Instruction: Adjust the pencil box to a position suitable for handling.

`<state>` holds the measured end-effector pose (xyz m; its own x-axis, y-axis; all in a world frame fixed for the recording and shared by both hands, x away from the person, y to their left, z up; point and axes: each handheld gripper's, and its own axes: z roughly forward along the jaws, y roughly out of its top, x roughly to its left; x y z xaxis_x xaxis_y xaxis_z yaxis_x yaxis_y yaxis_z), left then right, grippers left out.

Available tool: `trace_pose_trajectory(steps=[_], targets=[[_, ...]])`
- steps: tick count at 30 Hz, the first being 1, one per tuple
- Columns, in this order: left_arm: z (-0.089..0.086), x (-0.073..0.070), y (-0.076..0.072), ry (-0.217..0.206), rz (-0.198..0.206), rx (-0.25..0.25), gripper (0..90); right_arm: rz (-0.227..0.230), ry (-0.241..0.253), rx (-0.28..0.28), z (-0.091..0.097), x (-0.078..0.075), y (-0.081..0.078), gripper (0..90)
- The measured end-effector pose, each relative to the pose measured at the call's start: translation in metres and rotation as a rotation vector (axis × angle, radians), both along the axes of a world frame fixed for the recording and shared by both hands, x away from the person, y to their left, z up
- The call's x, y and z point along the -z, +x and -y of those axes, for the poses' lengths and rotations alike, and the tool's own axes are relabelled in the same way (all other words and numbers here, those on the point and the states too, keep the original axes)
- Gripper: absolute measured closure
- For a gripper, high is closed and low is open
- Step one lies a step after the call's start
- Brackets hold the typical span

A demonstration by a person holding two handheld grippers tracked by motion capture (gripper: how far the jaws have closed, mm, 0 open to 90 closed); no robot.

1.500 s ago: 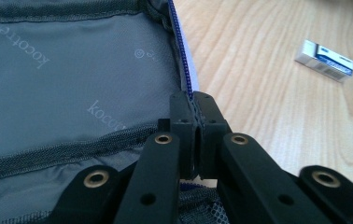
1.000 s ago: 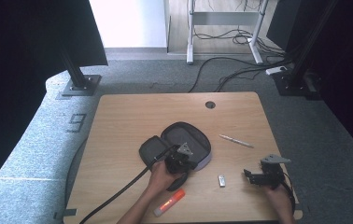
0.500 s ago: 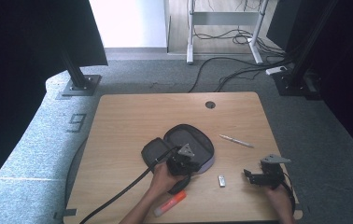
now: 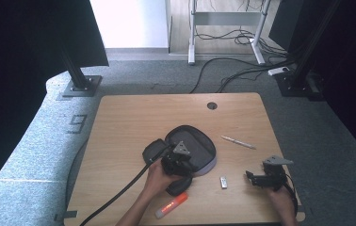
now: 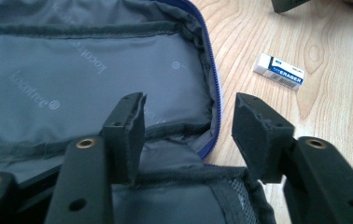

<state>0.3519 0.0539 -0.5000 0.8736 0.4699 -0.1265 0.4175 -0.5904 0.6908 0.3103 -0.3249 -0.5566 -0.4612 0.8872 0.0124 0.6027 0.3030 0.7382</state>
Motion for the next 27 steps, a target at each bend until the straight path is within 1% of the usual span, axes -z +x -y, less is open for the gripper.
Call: trace_pose_trajectory(steps=[5, 9, 12, 17, 19, 25, 27], targets=[[-0.01, -0.005, -0.002, -0.008, 0.006, -0.019, 34.3, 0.0, 0.0, 0.0, 0.0, 0.0, 0.0, 11.0], [-0.019, -0.01, -0.005, -0.024, 0.013, -0.032, 30.5, 0.0, 0.0, 0.0, 0.0, 0.0, 0.0, 11.0], [-0.027, -0.015, -0.008, -0.026, 0.017, -0.037, 27.3, 0.0, 0.0, 0.0, 0.0, 0.0, 0.0, 11.0], [-0.04, -0.02, -0.013, -0.02, 0.027, -0.052, 23.7, 0.0, 0.0, 0.0, 0.0, 0.0, 0.0, 11.0], [-0.046, -0.022, -0.014, -0.018, 0.033, -0.057, 21.0, 0.0, 0.0, 0.0, 0.0, 0.0, 0.0, 11.0], [-0.062, -0.025, -0.018, -0.025, 0.04, -0.089, 18.1, 0.0, 0.0, 0.0, 0.0, 0.0, 0.0, 11.0], [-0.067, -0.025, -0.02, -0.035, 0.04, -0.102, 17.7, 0.0, 0.0, 0.0, 0.0, 0.0, 0.0, 11.0]])
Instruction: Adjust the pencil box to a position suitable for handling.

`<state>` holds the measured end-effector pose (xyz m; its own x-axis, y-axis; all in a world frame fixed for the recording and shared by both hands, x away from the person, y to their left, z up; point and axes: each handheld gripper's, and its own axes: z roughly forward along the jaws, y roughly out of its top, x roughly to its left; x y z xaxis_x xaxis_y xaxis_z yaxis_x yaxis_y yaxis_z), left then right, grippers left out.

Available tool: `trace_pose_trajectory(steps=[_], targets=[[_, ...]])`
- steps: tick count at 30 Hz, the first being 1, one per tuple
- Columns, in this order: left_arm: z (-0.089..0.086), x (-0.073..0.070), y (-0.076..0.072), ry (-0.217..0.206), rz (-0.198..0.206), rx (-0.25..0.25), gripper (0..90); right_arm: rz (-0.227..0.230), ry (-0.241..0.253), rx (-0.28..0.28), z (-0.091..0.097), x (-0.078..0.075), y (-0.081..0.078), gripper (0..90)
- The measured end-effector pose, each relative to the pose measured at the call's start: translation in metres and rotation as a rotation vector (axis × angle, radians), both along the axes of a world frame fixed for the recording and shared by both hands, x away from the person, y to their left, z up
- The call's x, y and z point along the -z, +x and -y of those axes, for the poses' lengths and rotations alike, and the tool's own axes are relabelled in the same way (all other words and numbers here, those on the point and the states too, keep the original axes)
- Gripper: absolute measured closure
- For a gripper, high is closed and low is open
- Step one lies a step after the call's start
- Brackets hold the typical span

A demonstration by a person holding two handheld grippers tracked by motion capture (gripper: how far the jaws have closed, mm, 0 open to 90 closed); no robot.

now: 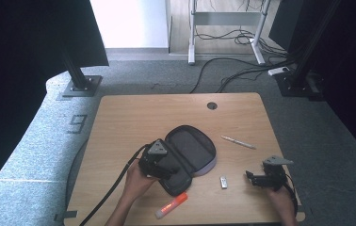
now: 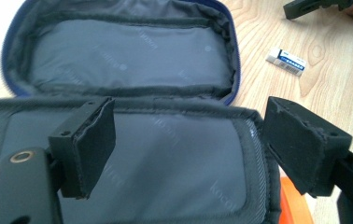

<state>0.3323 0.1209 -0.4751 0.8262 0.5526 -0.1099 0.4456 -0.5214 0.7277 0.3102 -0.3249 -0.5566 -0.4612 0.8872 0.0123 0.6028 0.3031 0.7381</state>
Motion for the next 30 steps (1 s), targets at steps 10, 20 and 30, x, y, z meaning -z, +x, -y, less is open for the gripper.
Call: trace_pose_trajectory(steps=[10, 20, 30], targets=[[-0.032, -0.001, -0.008, -0.005, 0.021, -0.07, 14.4, 0.0, 0.0, 0.0, 0.0, 0.0, 0.0, 11.0], [-0.065, -0.001, -0.019, 0.019, 0.056, -0.153, 12.2, 0.0, 0.0, 0.0, 0.0, 0.0, 0.0, 11.0], [-0.093, 0.016, -0.029, 0.016, 0.03, -0.219, 6.9, 0.001, -0.001, 0.002, 0.0, 0.0, 0.0, 11.0]])
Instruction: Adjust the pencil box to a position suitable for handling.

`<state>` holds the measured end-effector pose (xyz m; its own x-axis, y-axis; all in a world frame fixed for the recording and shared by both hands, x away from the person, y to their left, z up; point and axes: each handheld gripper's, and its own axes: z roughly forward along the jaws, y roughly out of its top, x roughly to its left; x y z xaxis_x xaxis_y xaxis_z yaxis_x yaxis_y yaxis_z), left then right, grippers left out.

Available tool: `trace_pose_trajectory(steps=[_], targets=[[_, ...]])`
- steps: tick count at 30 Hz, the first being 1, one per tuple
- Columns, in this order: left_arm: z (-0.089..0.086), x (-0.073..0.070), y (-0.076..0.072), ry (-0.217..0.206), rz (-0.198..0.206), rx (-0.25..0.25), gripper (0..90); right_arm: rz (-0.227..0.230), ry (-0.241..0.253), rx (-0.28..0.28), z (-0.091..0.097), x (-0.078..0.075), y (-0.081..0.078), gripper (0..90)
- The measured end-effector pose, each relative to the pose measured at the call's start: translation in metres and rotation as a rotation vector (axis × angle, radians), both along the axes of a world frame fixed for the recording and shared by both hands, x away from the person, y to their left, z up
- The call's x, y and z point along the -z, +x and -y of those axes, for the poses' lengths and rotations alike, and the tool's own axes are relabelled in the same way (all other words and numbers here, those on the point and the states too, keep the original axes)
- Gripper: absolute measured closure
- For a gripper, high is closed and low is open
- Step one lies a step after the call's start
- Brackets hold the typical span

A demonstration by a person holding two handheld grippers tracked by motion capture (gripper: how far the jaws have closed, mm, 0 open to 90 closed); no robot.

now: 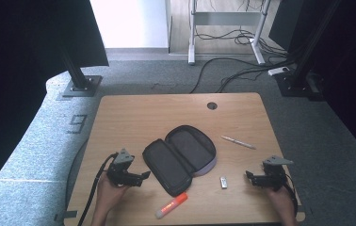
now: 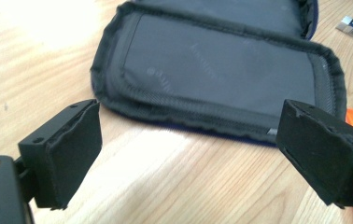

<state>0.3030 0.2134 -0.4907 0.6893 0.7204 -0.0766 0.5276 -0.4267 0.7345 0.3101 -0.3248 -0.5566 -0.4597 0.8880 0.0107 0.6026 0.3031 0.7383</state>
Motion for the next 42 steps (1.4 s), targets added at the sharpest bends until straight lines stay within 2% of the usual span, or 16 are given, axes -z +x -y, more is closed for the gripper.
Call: trace_pose_trajectory(steps=[6, 15, 20, 24, 29, 42], targets=[[-0.015, 0.01, -0.005, -0.006, -0.005, -0.043, 5.1, -0.006, -0.005, 0.023, -0.001, 0.0, 0.0, 7.4], [-0.027, 0.026, -0.01, 0.023, 0.003, -0.083, 0.3, -0.008, -0.004, 0.026, -0.001, 0.0, 0.0, 7.5], [-0.029, 0.038, -0.01, 0.061, -0.001, -0.103, 0.0, -0.005, -0.003, 0.019, -0.001, 0.0, 0.0, 8.7], [-0.029, 0.047, -0.009, 0.088, -0.021, -0.107, 0.0, -0.005, -0.003, 0.019, -0.001, 0.0, 0.0, 8.8], [-0.028, 0.057, -0.008, 0.137, -0.039, -0.115, 0.0, -0.003, -0.001, 0.044, -0.003, 0.0, -0.001, 9.7], [-0.029, 0.058, -0.008, 0.125, -0.041, -0.134, 0.0, -0.009, -0.002, 0.038, -0.004, 0.0, -0.001, 7.3]])
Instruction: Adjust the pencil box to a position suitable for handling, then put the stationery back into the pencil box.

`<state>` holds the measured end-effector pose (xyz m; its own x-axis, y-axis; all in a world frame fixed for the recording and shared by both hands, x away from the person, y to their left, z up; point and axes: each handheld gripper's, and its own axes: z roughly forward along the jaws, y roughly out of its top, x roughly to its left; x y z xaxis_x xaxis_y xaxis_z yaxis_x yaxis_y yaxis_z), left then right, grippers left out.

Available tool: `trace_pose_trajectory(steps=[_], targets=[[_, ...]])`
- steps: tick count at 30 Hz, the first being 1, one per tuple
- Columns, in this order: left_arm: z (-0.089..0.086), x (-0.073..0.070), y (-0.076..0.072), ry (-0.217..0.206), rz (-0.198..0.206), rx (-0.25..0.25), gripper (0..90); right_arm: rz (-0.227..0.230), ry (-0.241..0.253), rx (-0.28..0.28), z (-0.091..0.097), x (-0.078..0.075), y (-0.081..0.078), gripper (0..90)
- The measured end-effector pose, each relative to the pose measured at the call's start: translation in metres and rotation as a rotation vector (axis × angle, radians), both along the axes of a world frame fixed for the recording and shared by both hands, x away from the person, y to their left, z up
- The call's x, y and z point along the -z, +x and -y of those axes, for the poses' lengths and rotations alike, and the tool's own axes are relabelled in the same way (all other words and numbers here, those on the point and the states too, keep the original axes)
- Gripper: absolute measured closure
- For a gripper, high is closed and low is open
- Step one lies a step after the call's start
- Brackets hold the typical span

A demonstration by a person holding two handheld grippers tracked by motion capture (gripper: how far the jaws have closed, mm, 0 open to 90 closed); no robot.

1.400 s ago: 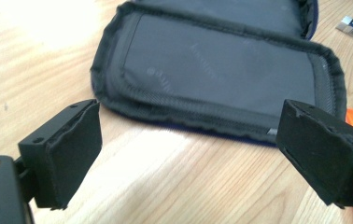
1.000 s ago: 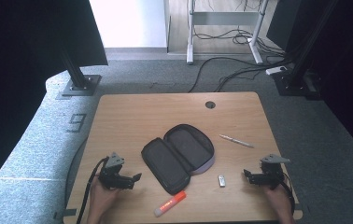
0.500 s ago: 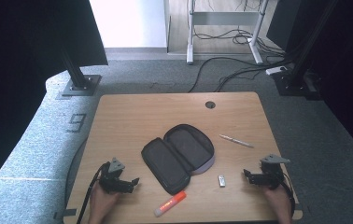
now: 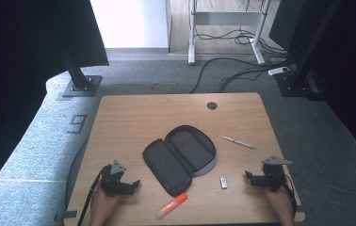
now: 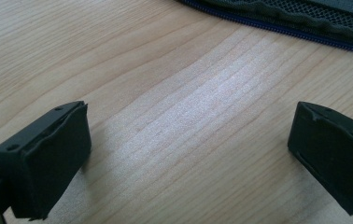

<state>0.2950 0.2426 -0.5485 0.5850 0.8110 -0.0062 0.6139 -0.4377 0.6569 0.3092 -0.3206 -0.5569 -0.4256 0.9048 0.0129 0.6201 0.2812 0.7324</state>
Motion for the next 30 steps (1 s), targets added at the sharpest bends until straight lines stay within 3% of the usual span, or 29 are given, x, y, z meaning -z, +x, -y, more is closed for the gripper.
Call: trace_pose_trajectory(steps=[12, 24, 30], targets=[[0.0, 0.0, 0.0, 0.0, 0.0, 0.0, 0.0, -0.011, -0.006, -0.016, -0.001, 0.0, 0.001, 2.4], [0.0, 0.0, 0.0, 0.001, -0.001, 0.0, 0.0, -0.018, -0.01, -0.066, -0.006, -0.007, 0.005, 8.5], [0.0, 0.0, 0.0, 0.0, 0.001, 0.0, 0.0, 0.0, 0.009, -0.073, -0.005, -0.015, 0.008, 12.9]])
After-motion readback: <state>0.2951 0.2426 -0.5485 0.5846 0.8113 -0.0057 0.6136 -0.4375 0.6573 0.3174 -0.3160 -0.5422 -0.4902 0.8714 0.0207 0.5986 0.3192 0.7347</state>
